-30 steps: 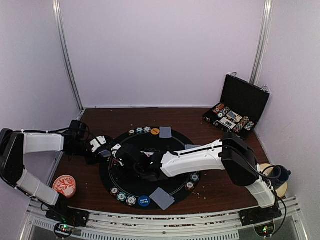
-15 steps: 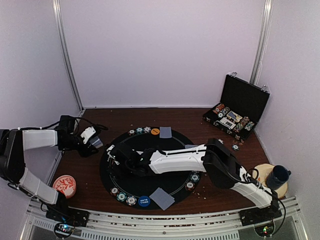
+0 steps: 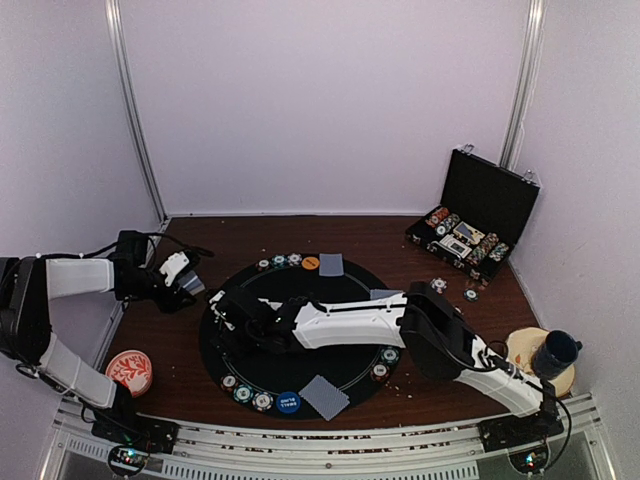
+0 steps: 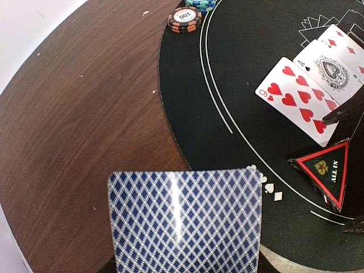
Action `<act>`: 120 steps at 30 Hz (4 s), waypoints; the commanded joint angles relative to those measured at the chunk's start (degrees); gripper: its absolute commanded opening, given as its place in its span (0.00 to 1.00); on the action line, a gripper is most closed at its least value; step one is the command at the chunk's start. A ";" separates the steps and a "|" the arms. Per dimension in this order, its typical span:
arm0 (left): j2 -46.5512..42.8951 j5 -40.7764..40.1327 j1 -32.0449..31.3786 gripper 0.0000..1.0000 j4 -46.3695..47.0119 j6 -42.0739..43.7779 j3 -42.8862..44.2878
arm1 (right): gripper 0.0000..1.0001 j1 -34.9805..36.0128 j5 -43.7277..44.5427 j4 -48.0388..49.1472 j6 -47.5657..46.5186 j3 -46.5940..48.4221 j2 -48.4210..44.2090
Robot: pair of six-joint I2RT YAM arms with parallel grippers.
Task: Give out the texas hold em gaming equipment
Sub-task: Pick up the all-in button from the poker table mat, then place the all-in button at position 2.
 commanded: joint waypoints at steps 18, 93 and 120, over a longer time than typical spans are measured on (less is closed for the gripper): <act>-1.30 2.18 0.54 0.09 3.04 -0.78 -0.58 | 0.75 -2.14 -3.02 -2.79 5.46 3.82 3.87; -0.33 2.53 0.49 0.09 3.30 -0.14 -1.62 | 0.60 0.65 -19.14 18.07 -11.42 -53.21 -33.69; 0.14 2.19 0.42 0.09 3.28 -0.17 -1.53 | 0.72 0.72 -22.79 17.31 -11.85 -52.76 -31.85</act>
